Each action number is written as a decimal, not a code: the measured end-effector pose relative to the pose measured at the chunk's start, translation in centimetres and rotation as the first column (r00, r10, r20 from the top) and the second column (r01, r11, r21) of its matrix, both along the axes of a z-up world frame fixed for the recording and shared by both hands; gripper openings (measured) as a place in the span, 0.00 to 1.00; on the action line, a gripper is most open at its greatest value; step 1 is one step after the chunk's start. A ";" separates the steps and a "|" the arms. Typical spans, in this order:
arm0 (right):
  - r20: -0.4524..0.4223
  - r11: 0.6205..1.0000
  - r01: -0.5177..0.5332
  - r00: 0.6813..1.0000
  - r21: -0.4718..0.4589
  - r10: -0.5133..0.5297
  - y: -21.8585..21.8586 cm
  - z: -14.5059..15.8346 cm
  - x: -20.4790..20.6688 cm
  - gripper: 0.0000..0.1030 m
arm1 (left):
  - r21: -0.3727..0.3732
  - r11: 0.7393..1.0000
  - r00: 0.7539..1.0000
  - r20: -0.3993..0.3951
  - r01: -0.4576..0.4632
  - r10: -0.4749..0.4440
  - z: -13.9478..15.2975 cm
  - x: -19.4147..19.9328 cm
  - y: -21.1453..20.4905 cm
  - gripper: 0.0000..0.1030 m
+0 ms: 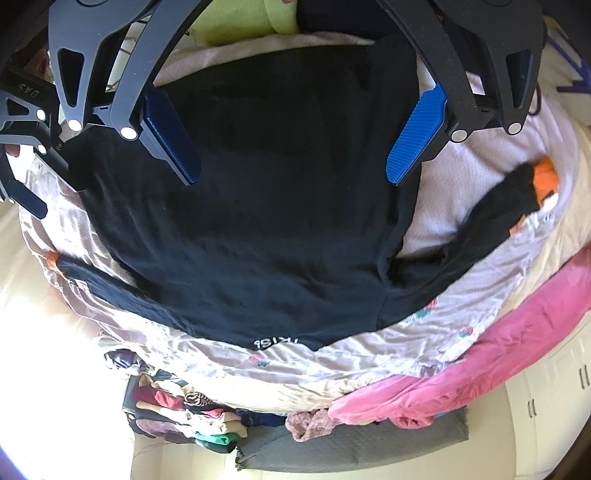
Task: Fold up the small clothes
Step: 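Move the right gripper to the orange cuff of the nearest sleeve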
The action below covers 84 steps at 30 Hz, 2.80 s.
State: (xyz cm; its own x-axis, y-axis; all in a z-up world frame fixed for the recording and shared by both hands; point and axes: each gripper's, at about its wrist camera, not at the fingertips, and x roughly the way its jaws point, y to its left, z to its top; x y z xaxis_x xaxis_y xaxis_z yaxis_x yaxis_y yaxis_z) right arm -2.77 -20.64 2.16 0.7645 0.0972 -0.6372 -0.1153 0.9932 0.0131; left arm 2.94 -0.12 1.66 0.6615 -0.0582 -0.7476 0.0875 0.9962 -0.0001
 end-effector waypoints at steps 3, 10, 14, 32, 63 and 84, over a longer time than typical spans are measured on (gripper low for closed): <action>0.007 1.000 0.003 1.000 0.008 -0.003 -0.3 0.3 0.5 0.96 | -0.013 1.000 1.000 0.007 -0.006 0.006 0.4 0.7 -0.1 0.92; 0.023 1.000 0.019 1.000 0.009 -0.020 -1.0 0.9 2.1 0.96 | -0.025 0.999 0.999 0.022 -0.034 0.035 1.5 2.8 0.1 0.92; 0.020 0.999 0.036 0.999 0.027 -0.037 -1.7 1.0 3.0 0.96 | -0.036 0.998 0.999 0.022 -0.046 0.046 1.8 3.9 0.3 0.92; 0.052 0.990 0.134 0.989 0.054 -0.137 -5.9 3.4 7.9 0.96 | -0.039 0.999 0.999 0.015 -0.036 0.037 3.9 10.3 0.1 0.92; 0.003 0.921 0.387 0.922 0.056 -0.387 -19.1 4.3 16.7 0.96 | -0.037 0.996 0.997 0.024 -0.077 0.077 6.3 21.6 -2.0 0.92; -0.143 0.848 0.530 0.841 0.020 -0.523 -30.8 -1.3 19.2 0.96 | -0.052 0.998 0.992 -0.122 -0.039 0.033 -4.0 25.2 -5.6 0.92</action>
State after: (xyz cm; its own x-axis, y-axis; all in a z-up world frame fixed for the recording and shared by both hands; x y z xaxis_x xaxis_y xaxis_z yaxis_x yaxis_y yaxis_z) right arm 16.46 -51.47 0.88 0.6238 -0.2580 -0.7378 0.4312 0.9009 0.0495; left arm 28.18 -5.74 -2.36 0.5685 -0.0788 -0.8189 0.0477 0.9969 -0.0628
